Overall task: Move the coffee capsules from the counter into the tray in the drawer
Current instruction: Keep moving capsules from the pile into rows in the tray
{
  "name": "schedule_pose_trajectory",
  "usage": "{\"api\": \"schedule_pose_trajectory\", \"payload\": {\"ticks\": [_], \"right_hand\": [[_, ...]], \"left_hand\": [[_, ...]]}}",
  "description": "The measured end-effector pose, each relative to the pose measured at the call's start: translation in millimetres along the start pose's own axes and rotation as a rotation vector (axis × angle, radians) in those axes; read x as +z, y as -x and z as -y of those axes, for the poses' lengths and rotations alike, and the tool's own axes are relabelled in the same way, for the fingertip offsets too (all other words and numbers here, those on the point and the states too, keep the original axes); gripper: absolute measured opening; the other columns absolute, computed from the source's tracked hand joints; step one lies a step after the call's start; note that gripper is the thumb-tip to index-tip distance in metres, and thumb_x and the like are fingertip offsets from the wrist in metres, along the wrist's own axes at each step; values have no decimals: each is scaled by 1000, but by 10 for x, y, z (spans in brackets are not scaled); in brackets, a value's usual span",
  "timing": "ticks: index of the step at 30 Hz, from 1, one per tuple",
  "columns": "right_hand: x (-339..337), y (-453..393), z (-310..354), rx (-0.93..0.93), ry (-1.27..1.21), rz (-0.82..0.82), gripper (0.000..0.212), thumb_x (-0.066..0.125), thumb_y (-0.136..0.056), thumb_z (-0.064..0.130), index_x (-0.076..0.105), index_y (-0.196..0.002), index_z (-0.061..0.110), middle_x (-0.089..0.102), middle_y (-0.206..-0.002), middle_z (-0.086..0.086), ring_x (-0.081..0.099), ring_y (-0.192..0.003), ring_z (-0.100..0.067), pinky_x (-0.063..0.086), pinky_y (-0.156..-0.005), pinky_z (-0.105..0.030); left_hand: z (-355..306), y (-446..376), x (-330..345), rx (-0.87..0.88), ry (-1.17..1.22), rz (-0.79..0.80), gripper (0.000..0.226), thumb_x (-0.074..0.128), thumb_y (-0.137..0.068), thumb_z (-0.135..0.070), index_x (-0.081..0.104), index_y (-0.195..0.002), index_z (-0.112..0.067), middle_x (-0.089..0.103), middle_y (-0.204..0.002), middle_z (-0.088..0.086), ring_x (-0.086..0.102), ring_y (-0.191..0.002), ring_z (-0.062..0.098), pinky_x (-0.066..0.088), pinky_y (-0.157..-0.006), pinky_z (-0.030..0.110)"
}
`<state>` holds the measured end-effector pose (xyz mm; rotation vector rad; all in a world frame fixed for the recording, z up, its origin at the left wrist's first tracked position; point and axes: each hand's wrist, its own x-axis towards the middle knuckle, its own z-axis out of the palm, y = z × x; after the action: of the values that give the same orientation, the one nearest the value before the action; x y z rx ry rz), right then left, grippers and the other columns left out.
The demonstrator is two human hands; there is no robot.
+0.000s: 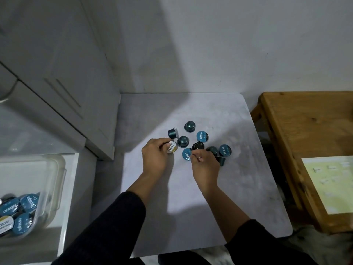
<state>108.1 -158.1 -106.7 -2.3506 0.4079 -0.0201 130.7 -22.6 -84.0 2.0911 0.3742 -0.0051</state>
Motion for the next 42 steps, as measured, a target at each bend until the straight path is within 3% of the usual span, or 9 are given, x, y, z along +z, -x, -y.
{"api": "schedule_pose_trajectory", "payload": {"ticks": [3,8,13,17,21,24,30,38,42], "right_hand": [[-28,-2,11,102,-171,11,12,62,-83,11,72,-88,15,68,-81,1,57,-68,-6,37,-60,-1],[-122,-13,104,273,-487,52,24,60,-78,2,73,-76,22,69,-74,2,62,-73,-13,48,-73,-28],[-337,20,349,216,-650,74,25,57,-78,-3,74,-85,15,71,-78,0,62,-73,-11,47,-65,-16],[-535,41,582,135,-738,128,21,59,-81,-4,72,-89,11,70,-81,-7,64,-72,-13,50,-65,-17],[-713,166,923,64,-857,277,21,59,-82,-8,70,-86,10,68,-77,-7,62,-59,-5,48,-54,-11],[-765,306,1202,-6,-837,391,26,60,-81,-7,71,-80,16,71,-79,-5,64,-69,-12,54,-62,-14],[-622,768,1798,-127,-750,564,24,61,-81,-7,72,-80,15,73,-82,-4,67,-73,-13,55,-68,-15],[364,1576,2621,-203,-518,770,23,61,-82,-5,72,-79,15,71,-79,-1,64,-71,-11,53,-69,-17],[1086,1659,2889,-189,-360,776,28,64,-81,3,74,-68,26,72,-81,0,66,-78,-16,56,-84,-36]], "left_hand": [[-68,94,-4,-116,148,-30,19,58,-85,-5,73,-87,-17,65,-88,-1,55,-72,-2,32,-63,-9],[-77,136,-75,-160,295,-63,21,58,-87,-9,70,-92,-25,70,-91,-5,59,-74,-4,42,-69,-2],[-207,161,-300,-65,402,-22,32,60,-85,-10,70,-83,-41,73,-91,-7,68,-86,14,54,-87,32],[-354,235,-620,11,465,33,29,60,-86,-7,70,-89,-34,73,-92,-5,67,-83,10,54,-85,28],[-454,400,-1097,87,481,143,27,61,-86,-6,71,-89,-32,73,-80,-18,67,-78,0,54,-79,15],[-480,552,-1505,152,445,188,25,63,-84,-6,72,-91,-27,74,-79,-19,67,-76,-3,51,-72,9],[-191,780,-2463,210,378,167,28,63,-83,-4,75,-83,-29,76,-87,-8,70,-83,8,55,-78,19],[787,586,-3934,130,44,177,21,64,-84,-11,75,-88,-29,75,-86,-12,69,-80,1,49,-65,10],[1207,191,-4345,129,-156,278,21,63,-85,-14,72,-86,-33,73,-92,-12,67,-85,-2,51,-76,12]]}}
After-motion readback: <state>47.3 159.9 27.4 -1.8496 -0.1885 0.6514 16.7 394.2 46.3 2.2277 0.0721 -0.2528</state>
